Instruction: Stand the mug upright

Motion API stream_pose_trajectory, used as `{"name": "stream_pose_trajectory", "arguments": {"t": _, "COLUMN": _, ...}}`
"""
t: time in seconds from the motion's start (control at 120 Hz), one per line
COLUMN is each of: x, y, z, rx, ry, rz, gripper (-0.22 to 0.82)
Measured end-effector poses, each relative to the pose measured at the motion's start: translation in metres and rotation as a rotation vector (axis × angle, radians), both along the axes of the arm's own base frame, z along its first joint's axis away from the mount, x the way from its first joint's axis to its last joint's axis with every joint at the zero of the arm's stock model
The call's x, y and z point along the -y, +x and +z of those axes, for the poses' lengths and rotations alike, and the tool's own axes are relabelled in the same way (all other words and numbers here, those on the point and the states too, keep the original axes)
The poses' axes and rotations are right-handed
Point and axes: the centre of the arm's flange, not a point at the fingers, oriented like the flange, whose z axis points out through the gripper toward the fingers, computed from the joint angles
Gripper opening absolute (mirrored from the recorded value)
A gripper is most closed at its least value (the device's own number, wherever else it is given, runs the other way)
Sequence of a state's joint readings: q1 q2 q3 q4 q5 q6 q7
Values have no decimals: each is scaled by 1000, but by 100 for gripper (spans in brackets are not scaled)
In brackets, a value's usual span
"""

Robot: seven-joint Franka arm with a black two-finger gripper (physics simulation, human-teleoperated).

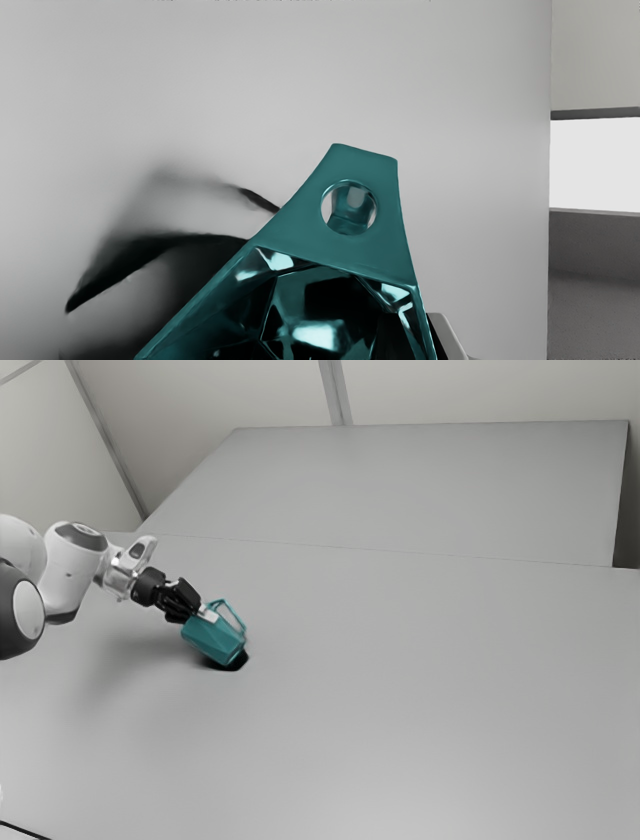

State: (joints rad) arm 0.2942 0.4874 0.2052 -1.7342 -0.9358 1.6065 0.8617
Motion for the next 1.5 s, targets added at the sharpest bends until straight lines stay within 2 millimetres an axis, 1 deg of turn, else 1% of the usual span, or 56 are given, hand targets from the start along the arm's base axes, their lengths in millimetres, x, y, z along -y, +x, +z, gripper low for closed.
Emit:
{"name": "stream_pose_trajectory", "arguments": {"t": 0.092, "x": 2, "y": 0, "z": 8, "rx": 14, "ry": 2, "rz": -7, "gripper": -13}}
{"name": "stream_pose_trajectory", "arguments": {"t": 0.167, "x": 7, "y": 1, "z": 22, "rx": 33, "ry": 10, "rz": -19, "gripper": -14}}
{"name": "stream_pose_trajectory", "arguments": {"t": 0.208, "x": 14, "y": 3, "z": 33, "rx": 40, "ry": 27, "rz": -39, "gripper": -14}}
{"name": "stream_pose_trajectory", "arguments": {"t": 0.308, "x": 31, "y": 4, "z": 71, "rx": 47, "ry": 140, "rz": -115, "gripper": -14}}
{"name": "stream_pose_trajectory", "arguments": {"t": 0.408, "x": 48, "y": 6, "z": 94, "rx": 35, "ry": 295, "rz": -185, "gripper": -14}}
{"name": "stream_pose_trajectory", "arguments": {"t": 0.483, "x": 62, "y": 8, "z": 113, "rx": 35, "ry": 423, "rz": -230, "gripper": -14}}
{"name": "stream_pose_trajectory", "arguments": {"t": 0.517, "x": 72, "y": 10, "z": 121, "rx": 38, "ry": 481, "rz": -255, "gripper": -14}}
{"name": "stream_pose_trajectory", "arguments": {"t": 0.7, "x": 127, "y": 21, "z": 145, "rx": 56, "ry": 750, "rz": -358, "gripper": -14}}
{"name": "stream_pose_trajectory", "arguments": {"t": 0.767, "x": 134, "y": 17, "z": 141, "rx": 46, "ry": 805, "rz": -354, "gripper": -14}}
{"name": "stream_pose_trajectory", "arguments": {"t": 0.95, "x": 146, "y": 1, "z": 111, "rx": 19, "ry": 831, "rz": -270, "gripper": -14}}
{"name": "stream_pose_trajectory", "arguments": {"t": 1.083, "x": 157, "y": -4, "z": 90, "rx": 12, "ry": 840, "rz": -226, "gripper": -14}}
{"name": "stream_pose_trajectory", "arguments": {"t": 1.2, "x": 166, "y": -2, "z": 83, "rx": 17, "ry": 849, "rz": -193, "gripper": -14}}
{"name": "stream_pose_trajectory", "arguments": {"t": 1.367, "x": 165, "y": -5, "z": 67, "rx": -3, "ry": 855, "rz": -149, "gripper": -14}}
{"name": "stream_pose_trajectory", "arguments": {"t": 1.5, "x": 166, "y": -4, "z": 63, "rx": -7, "ry": 859, "rz": -121, "gripper": -13}}
